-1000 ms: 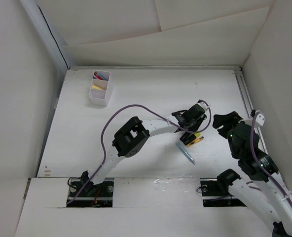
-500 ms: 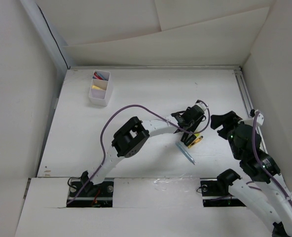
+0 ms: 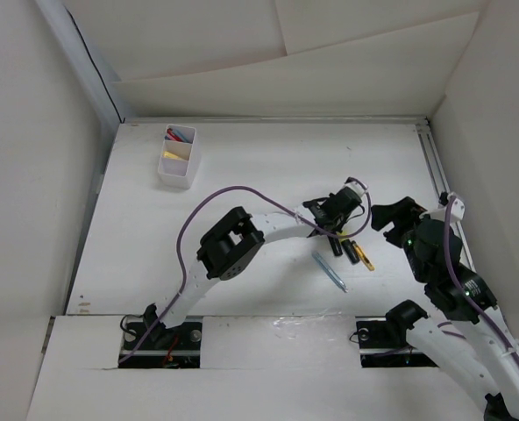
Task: Sort the stationery into containers
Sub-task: Grab a piece of stationery with the left arm
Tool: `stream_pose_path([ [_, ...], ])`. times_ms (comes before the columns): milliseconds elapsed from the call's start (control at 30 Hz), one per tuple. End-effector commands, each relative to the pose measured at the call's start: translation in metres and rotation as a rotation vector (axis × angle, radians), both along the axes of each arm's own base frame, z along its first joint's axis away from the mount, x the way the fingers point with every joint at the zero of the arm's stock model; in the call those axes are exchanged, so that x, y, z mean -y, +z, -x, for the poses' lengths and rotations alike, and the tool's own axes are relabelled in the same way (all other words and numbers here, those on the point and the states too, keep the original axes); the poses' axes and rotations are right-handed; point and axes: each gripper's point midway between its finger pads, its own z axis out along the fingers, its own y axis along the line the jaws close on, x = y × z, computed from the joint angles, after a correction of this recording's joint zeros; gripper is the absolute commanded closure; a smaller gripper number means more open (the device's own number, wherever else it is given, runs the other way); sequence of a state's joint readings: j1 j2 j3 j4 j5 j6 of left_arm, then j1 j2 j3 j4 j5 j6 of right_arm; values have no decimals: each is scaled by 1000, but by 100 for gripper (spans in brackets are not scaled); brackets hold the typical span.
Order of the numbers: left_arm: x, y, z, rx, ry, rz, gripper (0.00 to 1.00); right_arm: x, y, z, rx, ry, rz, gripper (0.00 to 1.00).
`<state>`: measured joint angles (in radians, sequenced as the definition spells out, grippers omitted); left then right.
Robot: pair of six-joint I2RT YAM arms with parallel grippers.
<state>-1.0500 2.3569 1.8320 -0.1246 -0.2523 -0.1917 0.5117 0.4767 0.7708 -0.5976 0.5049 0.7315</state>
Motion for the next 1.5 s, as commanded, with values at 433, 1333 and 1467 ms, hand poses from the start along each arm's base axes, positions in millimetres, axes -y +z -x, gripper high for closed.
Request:
stream_pose_path([
  [433,-38,56,-1,-36,124,111,54,-13,21,-7,63,72,13,23],
  [1333,-47,23,65,-366,257,481,66,-28,-17,-13,-12,153,76,64],
  [1467,-49,20,58,-356,317,487,63,-32,-28,-11,-35,176,79,66],
])
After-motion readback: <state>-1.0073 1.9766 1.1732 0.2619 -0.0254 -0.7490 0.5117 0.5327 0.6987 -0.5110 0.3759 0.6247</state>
